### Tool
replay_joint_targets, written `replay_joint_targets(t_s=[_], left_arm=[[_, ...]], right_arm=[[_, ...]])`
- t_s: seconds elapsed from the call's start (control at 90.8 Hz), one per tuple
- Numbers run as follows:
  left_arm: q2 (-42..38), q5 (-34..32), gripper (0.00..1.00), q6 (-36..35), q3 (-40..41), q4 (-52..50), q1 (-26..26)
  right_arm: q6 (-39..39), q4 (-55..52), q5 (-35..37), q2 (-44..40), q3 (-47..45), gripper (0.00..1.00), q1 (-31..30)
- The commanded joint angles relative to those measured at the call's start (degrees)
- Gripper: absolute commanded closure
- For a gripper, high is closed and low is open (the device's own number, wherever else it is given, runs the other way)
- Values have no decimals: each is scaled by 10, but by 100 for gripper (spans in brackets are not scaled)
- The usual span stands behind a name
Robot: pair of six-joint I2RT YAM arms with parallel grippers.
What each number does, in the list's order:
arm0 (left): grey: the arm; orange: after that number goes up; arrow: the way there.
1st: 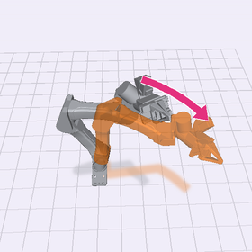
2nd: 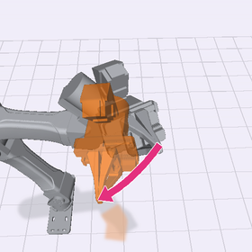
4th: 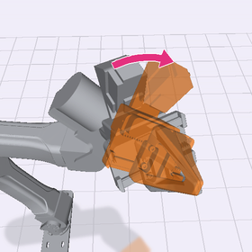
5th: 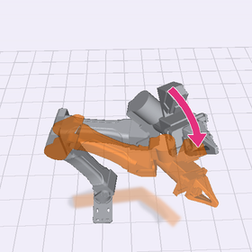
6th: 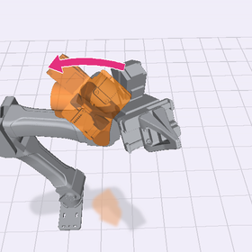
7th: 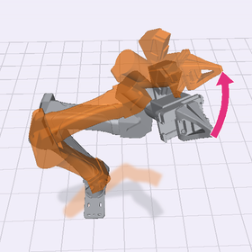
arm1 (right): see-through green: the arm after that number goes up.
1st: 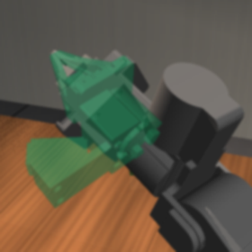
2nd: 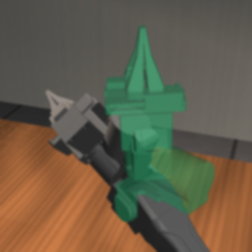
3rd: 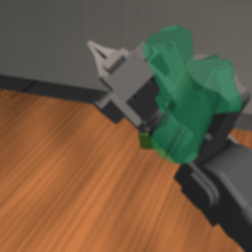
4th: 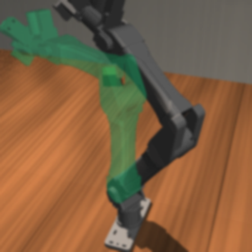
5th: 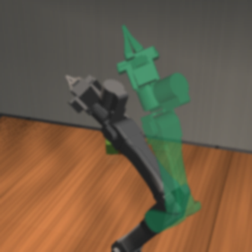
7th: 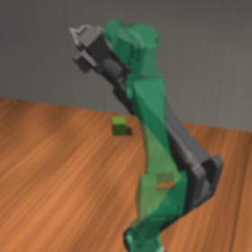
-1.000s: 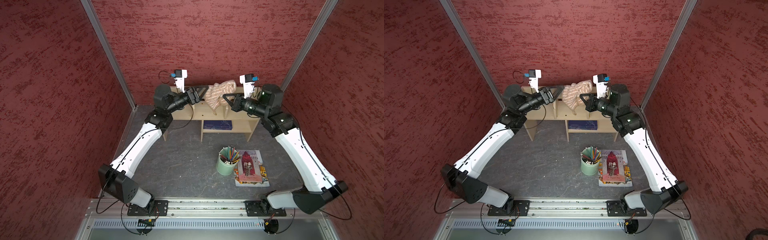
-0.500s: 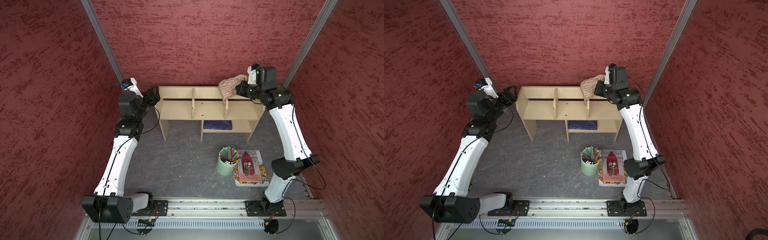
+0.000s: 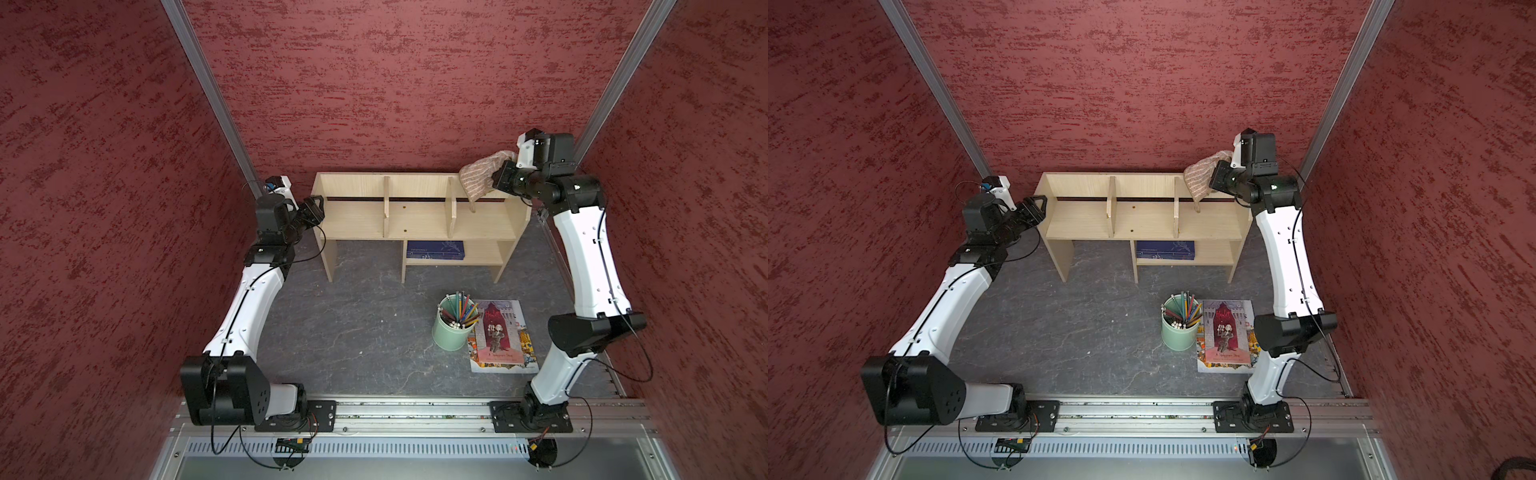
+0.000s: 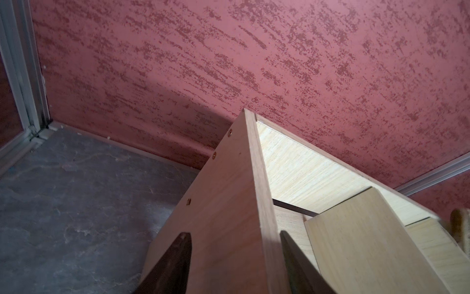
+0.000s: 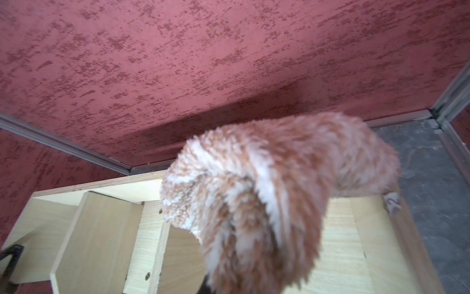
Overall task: Wipe the bookshelf clean with a cloth
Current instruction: Hold the shelf at the center of the board, then wipe the dust from the shelf.
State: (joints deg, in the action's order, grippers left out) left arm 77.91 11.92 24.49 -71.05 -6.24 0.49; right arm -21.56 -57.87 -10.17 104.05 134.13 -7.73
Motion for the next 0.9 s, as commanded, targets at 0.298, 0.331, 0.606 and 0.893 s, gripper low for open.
replay_joint_targets(t_s=[0.298, 0.331, 0.606, 0.893], left_arm=[[8, -4, 71, -66, 24, 33, -38], [9, -6, 72, -69, 24, 33, -41], [14, -25, 83, -89, 22, 28, -56], [9, -30, 96, -96, 22, 27, -61]], right_arm=[[-43, 106, -131, 6, -27, 100, -35], [-40, 103, -135, 11, -21, 100, -39], [5, 10, -31, 23, 16, 100, -40], [17, -72, 139, -18, 10, 100, 43]])
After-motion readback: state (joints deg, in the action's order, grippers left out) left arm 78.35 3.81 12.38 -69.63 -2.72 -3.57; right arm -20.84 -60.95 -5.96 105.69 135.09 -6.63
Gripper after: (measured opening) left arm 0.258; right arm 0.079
